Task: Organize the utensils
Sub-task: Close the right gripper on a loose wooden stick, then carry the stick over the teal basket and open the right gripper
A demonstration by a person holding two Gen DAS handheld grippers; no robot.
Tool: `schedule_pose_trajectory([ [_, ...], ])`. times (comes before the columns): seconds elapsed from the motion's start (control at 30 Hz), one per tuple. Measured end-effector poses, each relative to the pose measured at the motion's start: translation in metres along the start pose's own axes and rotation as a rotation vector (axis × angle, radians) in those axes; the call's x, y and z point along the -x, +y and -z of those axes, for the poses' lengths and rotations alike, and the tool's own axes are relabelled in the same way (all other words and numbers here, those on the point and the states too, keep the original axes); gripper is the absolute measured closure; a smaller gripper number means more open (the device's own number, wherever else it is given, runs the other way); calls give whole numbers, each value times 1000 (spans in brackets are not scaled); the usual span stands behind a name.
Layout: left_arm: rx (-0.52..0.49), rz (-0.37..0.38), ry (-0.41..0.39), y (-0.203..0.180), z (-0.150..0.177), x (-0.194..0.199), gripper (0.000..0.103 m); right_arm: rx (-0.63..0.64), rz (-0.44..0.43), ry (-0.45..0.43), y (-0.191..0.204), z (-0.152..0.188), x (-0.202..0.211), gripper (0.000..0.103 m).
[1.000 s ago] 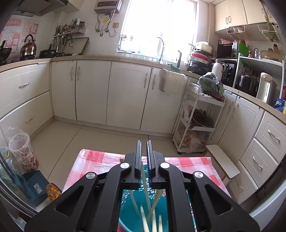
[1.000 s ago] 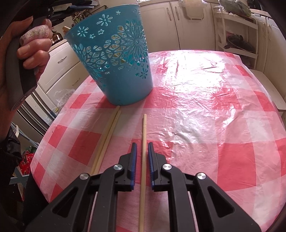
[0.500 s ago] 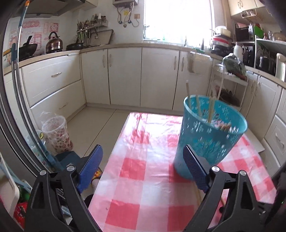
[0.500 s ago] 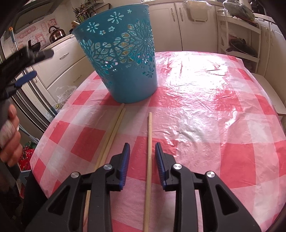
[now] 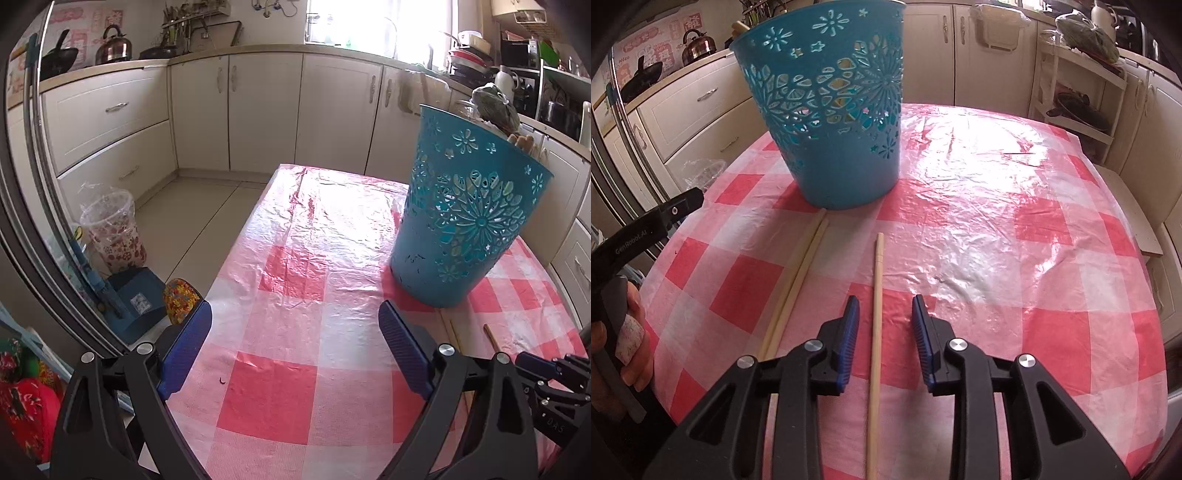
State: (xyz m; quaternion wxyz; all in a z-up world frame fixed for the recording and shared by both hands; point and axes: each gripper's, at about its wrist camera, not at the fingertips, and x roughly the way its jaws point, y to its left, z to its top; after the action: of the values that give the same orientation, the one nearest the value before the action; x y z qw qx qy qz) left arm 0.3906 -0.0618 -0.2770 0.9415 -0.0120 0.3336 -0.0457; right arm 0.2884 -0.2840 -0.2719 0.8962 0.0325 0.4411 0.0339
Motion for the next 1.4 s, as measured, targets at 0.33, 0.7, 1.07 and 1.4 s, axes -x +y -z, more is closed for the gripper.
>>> schedule_pose_trajectory([
  [0.33, -86, -16, -51, -19, 3, 11, 15, -60, 116, 15, 1, -3, -2, 97],
  [0.7, -102, -21, -35, -21, 3, 8, 15, -25, 48, 37, -4, -2, 0, 97],
  [1.07, -141, -25, -23, -29, 5, 8, 15, 2, 31, 26, -3, 2, 2, 96],
  [1.4, -152, -23, -15, -30, 5, 6, 15, -103, -107, -42, -13, -4, 16, 97],
])
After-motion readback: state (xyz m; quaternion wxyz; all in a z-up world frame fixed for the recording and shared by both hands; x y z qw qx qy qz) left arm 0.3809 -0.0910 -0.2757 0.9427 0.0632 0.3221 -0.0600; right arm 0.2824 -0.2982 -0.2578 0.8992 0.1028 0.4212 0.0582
